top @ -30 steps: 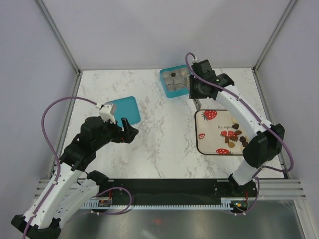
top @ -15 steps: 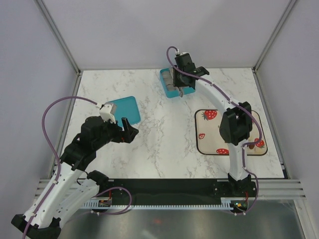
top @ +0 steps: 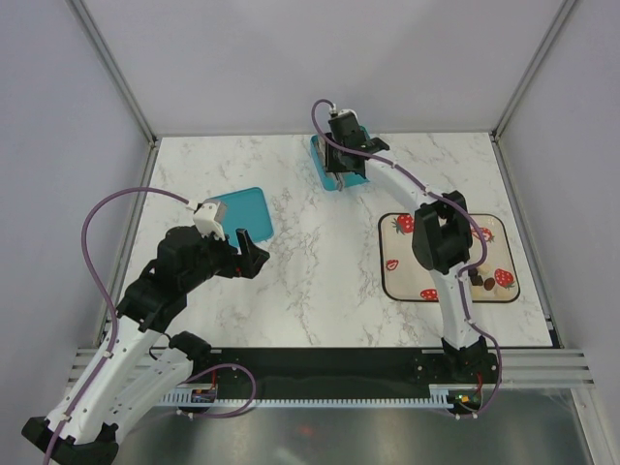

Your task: Pack the chocolate

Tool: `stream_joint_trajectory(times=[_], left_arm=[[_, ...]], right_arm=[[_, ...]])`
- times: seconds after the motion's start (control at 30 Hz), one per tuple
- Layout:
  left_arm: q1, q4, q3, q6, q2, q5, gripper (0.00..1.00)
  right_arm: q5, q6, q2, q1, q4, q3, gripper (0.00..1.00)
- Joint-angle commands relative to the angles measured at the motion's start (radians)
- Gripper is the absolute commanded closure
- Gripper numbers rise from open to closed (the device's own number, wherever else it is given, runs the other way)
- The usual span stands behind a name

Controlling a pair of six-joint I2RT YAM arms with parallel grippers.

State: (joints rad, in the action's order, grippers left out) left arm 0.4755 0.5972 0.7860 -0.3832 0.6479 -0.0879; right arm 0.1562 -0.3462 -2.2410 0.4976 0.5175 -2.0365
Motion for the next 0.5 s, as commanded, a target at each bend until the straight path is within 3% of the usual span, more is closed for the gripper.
stream_joint_trajectory(times=[0.0, 0.3, 0.47], left_arm=[[0.002, -0.013, 0.002, 0.033, -0.002, 0.000, 0.01], [0.002, -0.011, 0.002, 0.033, -0.002, -0.003, 0.01], [0.002, -0.013, 0.002, 0.033, -0.002, -0.003, 0.01]], right_arm=[[0.020, -0.007, -0.023, 0.006, -0.060, -0.060, 0.60], [0.040, 0.015, -0.049, 0.006, -0.062, -0.071, 0.59], [0.046, 0.024, -0.054, 0.006, -0.062, -0.074, 0.53]])
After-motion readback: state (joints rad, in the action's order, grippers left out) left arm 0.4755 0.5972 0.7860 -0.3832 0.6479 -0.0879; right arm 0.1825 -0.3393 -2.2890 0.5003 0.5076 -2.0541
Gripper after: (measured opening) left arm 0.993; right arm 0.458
